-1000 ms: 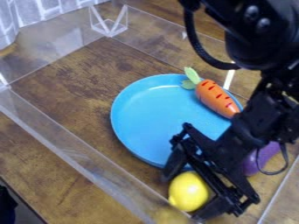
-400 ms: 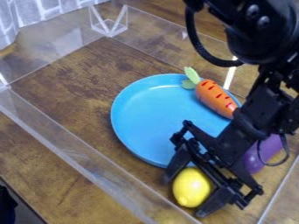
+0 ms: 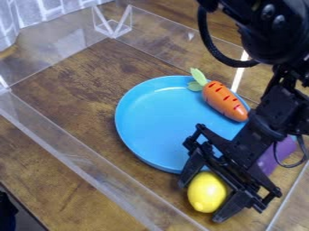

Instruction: Put the lemon on the blue tray

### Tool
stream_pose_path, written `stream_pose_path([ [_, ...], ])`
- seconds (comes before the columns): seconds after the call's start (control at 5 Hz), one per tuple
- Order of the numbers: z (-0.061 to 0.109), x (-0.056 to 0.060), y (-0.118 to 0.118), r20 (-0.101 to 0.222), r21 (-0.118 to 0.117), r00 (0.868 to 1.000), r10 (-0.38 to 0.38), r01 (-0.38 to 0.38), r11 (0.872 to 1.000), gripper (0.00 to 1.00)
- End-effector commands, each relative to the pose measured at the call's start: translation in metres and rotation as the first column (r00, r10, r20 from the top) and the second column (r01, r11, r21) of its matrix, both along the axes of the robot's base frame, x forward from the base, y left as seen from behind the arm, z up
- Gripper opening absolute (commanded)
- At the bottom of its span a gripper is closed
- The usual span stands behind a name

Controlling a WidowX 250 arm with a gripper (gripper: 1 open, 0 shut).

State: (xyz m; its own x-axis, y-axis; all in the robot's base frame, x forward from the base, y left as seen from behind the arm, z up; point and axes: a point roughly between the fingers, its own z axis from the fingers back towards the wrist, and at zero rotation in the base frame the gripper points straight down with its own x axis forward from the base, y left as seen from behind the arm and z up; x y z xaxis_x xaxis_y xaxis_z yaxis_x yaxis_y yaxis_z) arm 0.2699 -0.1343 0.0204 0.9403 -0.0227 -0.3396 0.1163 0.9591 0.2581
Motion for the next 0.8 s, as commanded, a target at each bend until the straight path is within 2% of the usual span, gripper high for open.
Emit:
stream_pose_path([
  [0.0, 0.0204, 0.0041, 0.0057, 0.044, -0.010, 0.999, -0.014, 0.014, 1.000, 0.00],
  [0.4, 0.0205, 0.0035, 0.0030, 0.055, -0.001, 0.998, -0.032, 0.033, 0.999, 0.00],
  [0.6, 0.0246, 0.0070, 0.0080, 0.060, 0.004, 0.997, -0.039, 0.039, 0.999, 0.00],
])
